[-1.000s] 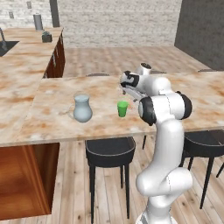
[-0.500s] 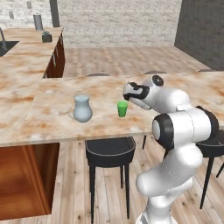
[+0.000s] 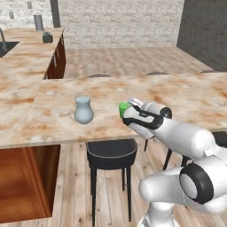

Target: Place the pitcher and cup on the dining counter for serving.

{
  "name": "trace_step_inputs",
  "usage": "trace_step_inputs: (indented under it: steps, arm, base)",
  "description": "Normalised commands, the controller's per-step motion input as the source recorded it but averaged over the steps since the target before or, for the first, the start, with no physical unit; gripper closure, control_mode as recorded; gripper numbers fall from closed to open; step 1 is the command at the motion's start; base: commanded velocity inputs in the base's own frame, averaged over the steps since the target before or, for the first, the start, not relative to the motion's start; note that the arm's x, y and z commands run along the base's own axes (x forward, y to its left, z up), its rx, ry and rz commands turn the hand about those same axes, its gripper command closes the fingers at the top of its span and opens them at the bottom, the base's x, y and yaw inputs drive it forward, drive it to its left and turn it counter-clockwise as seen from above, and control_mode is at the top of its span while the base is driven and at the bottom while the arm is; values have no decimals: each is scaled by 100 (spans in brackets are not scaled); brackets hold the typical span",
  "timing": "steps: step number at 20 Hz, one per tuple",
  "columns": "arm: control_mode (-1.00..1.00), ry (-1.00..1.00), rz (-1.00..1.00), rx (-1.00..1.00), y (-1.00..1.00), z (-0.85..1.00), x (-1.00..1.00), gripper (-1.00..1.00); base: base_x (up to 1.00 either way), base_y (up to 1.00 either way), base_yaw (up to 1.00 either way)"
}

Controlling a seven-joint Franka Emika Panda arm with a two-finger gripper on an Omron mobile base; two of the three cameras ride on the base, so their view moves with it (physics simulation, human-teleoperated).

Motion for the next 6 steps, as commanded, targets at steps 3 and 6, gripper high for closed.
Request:
trace_step_inputs:
  steps: [3,6]
  arm:
    - [-100,-15,2,-9,25,3,-67,-100]
    - [-100,-8,0,4,-7,0,-8,-100]
  base:
    - [0,0,0]
    - [0,0,0]
